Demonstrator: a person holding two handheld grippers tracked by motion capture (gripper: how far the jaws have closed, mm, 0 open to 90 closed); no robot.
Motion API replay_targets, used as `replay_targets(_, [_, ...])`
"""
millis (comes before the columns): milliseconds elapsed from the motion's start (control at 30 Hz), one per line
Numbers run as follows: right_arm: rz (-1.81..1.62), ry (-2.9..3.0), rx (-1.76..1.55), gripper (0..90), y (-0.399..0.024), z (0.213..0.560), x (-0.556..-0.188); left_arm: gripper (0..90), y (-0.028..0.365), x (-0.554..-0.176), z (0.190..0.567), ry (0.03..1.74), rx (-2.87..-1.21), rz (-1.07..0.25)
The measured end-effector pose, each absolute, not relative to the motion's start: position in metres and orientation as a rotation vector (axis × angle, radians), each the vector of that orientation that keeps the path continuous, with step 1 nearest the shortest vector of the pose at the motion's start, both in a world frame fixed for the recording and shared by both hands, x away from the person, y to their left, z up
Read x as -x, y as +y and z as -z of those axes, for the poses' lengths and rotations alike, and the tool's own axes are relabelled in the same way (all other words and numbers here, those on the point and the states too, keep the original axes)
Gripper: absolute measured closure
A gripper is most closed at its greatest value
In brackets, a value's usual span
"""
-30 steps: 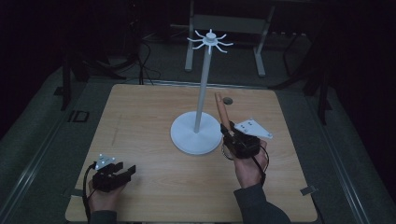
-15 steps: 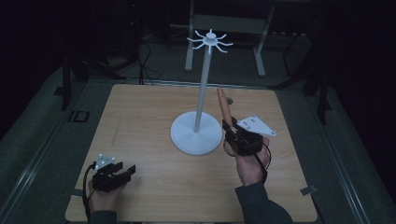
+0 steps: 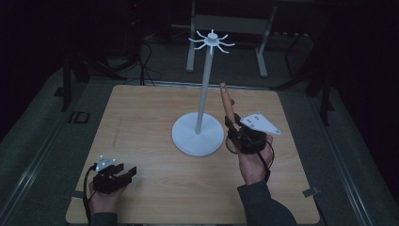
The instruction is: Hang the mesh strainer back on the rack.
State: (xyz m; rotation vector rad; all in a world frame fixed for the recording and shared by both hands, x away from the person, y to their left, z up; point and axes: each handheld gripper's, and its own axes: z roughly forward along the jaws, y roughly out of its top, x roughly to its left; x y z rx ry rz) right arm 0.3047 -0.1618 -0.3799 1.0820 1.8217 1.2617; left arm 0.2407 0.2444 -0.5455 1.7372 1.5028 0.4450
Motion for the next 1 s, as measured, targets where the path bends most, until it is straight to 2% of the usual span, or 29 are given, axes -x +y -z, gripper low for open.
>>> replay_targets(1000, [-1.336,1.746,-1.042,69.2,-0.167,0.354,-0.303,41.6,0.244,-0.241,0.545,1.503,-1.738,-0.444])
